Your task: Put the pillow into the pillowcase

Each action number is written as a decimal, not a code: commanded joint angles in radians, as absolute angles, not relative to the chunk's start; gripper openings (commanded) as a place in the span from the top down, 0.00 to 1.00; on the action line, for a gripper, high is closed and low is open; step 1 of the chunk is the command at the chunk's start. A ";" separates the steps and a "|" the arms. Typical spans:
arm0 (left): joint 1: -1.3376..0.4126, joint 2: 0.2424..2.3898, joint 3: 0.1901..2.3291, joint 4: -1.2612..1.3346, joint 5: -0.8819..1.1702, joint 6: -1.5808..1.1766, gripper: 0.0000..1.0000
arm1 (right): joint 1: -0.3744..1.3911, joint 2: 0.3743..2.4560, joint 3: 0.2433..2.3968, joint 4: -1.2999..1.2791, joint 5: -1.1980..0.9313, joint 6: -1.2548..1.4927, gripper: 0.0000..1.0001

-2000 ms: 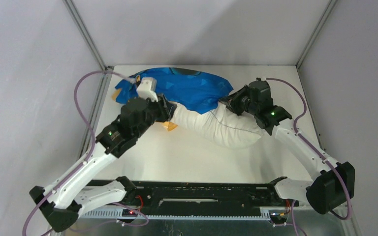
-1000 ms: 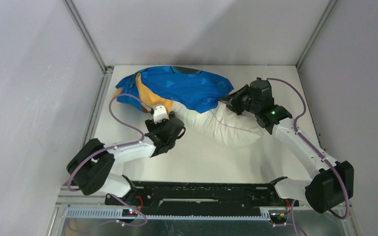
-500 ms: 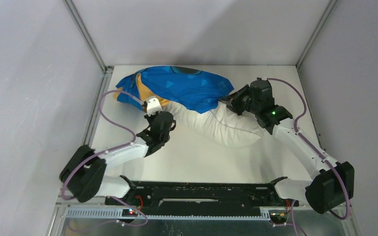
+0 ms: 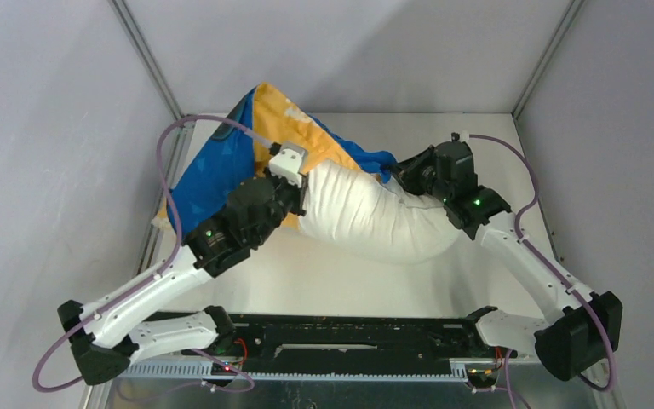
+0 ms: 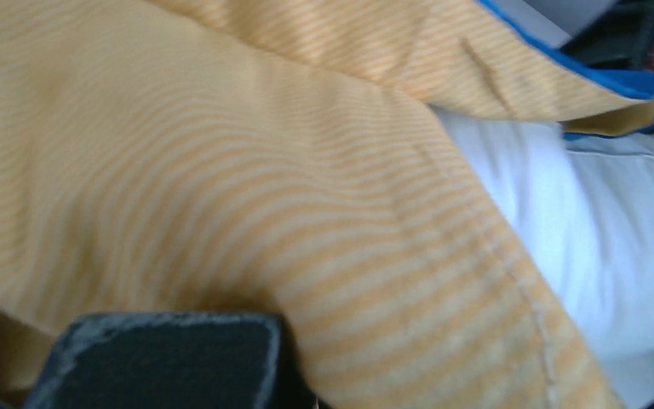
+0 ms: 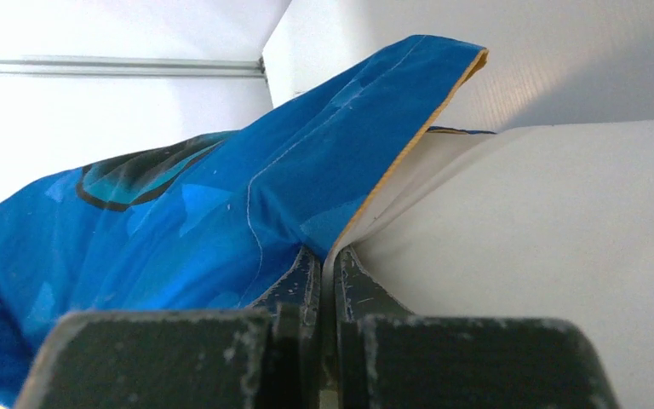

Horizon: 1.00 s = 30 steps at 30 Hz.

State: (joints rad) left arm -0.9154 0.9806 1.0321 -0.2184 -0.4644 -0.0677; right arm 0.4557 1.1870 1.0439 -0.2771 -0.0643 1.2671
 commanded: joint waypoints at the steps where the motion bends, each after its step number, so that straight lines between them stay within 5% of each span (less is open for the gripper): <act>1: -0.923 1.060 1.184 -0.182 -0.003 -0.062 1.00 | 0.493 1.211 1.091 -0.203 0.033 1.272 1.00; 6: -0.757 1.106 1.151 -0.093 0.189 -0.237 1.00 | 0.428 1.275 1.114 -0.195 -0.006 1.174 0.96; 10: -0.666 1.175 1.176 -0.174 0.149 -0.282 1.00 | 0.366 1.370 1.282 -0.292 -0.137 0.973 0.36; 14: -0.605 1.237 1.191 -0.224 0.120 -0.336 1.00 | 0.333 1.349 1.408 -0.399 -0.130 0.773 0.04; 23: -0.571 1.305 1.279 -0.285 0.107 -0.372 1.00 | 0.384 1.167 1.625 -0.671 0.192 0.416 0.00; 30: -0.571 1.328 1.323 -0.317 0.110 -0.368 1.00 | 0.493 0.992 1.271 -0.634 0.372 0.428 0.00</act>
